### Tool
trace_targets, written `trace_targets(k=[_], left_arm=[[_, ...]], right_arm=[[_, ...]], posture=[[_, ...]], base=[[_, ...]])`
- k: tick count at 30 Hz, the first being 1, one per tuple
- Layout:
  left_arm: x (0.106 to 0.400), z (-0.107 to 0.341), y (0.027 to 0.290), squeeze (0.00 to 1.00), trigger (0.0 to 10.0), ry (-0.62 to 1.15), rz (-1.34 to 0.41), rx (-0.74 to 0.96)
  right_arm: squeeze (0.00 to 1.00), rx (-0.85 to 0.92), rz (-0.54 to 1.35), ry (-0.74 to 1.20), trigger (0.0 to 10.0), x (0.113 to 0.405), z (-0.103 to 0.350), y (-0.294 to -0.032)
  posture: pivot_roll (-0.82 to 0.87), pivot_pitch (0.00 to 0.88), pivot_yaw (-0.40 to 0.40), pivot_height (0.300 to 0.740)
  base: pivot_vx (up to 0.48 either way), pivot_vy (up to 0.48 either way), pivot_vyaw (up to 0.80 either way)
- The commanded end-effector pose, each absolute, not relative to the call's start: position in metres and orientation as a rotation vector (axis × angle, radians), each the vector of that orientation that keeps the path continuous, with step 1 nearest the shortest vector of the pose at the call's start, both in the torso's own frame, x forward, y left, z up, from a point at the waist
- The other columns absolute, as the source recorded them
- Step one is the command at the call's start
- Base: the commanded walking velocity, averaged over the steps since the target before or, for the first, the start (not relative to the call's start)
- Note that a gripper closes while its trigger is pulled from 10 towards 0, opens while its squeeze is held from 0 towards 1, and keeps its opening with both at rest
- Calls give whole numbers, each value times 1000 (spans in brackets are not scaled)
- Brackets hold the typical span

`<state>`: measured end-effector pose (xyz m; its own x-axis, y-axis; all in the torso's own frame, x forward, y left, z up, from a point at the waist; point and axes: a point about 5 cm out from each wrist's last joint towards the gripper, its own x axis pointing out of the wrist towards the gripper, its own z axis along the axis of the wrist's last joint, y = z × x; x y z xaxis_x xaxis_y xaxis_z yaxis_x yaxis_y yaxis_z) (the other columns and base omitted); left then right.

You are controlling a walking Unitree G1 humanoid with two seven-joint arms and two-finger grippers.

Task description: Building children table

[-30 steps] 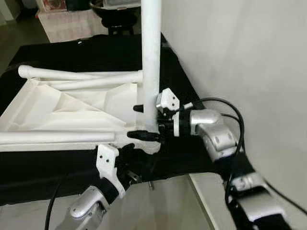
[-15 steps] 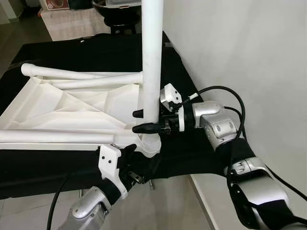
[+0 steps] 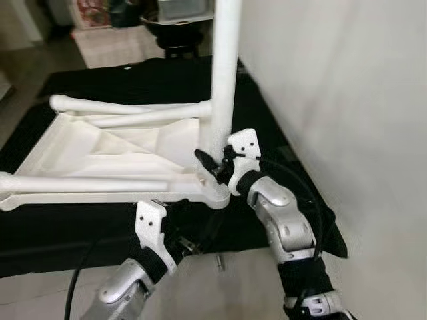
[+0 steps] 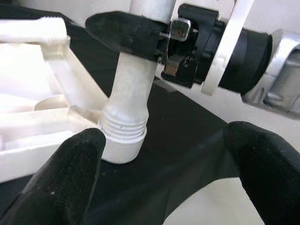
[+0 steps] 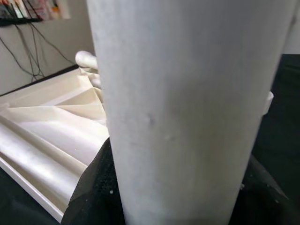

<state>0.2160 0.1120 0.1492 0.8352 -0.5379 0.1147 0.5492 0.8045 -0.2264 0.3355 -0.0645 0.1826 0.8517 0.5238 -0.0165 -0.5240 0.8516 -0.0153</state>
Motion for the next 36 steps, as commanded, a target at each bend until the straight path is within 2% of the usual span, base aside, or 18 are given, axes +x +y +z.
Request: trace_targets(k=[1, 5, 6, 7, 11, 13, 14, 16, 17, 21, 28, 29, 30, 36], left_arm=[[218, 144, 114, 0, 10000, -25, -575, -251], [218, 144, 114, 0, 10000, -29, -566, -249], [218, 144, 115, 0, 10000, -31, -559, -249], [218, 144, 115, 0, 10000, -32, -556, -250], [218, 143, 116, 0, 10000, -28, -558, -251], [218, 142, 116, 0, 10000, -20, -564, -251], [217, 141, 116, 0, 10000, -16, -567, -251], [217, 141, 116, 0, 10000, -15, -568, -251], [216, 141, 116, 0, 10000, -14, -567, -251], [214, 141, 116, 0, 10000, -13, -566, -251], [212, 141, 116, 0, 10000, -10, -566, -252], [211, 141, 116, 0, 10000, -9, -566, -253], [210, 142, 116, 0, 10000, -9, -566, -253], [208, 143, 115, 0, 10000, -8, -565, -254]], right_arm=[[0, -9, 603, 157, 3137, 338, 154, -58], [0, -13, 614, 159, 3137, 338, 156, -56], [110, -9, 669, 145, 10000, 339, 162, -55], [1000, 0, 689, 136, 10000, 338, 168, -54], [1000, 0, 780, 118, 10000, 337, 178, -52], [1000, -20, 1022, 29, 10000, 339, 194, -53], [537, -60, 1201, -25, 10000, 339, 204, -59], [537, -71, 1253, -32, 10000, 337, 205, -62], [0, -80, 1298, -27, 10000, 337, 206, -64], [0, -166, 1384, 23, 10000, 346, 206, -73], [0, -152, 1446, 70, 10000, 353, 208, -77], [0, -149, 1463, 87, 4039, 355, 206, -78], [0, -144, 1478, 97, 0, 356, 206, -79], [0, -131, 1507, 98, 0, 356, 205, -80]], posture=[[-32, 118, -26, 740], [-32, 118, -26, 740], [-33, 114, -26, 740], [-33, 114, -26, 740], [-26, 104, -27, 740], [-17, 95, -19, 740], [-11, 94, -19, 740], [-11, 94, -19, 740], [-7, 94, -20, 740], [3, 101, -21, 740], [13, 112, -21, 740], [16, 117, -22, 740], [23, 126, -24, 740], [25, 134, -25, 740]], base=[[0, 0, 0], [0, 0, 0], [0, 0, 0], [0, 0, 0], [0, 0, 0], [0, 0, 0], [0, 0, 0], [0, 0, 0], [0, 0, 0], [0, 0, 0], [0, 0, 0], [0, 0, 0], [0, 0, 0], [0, 0, 0]])
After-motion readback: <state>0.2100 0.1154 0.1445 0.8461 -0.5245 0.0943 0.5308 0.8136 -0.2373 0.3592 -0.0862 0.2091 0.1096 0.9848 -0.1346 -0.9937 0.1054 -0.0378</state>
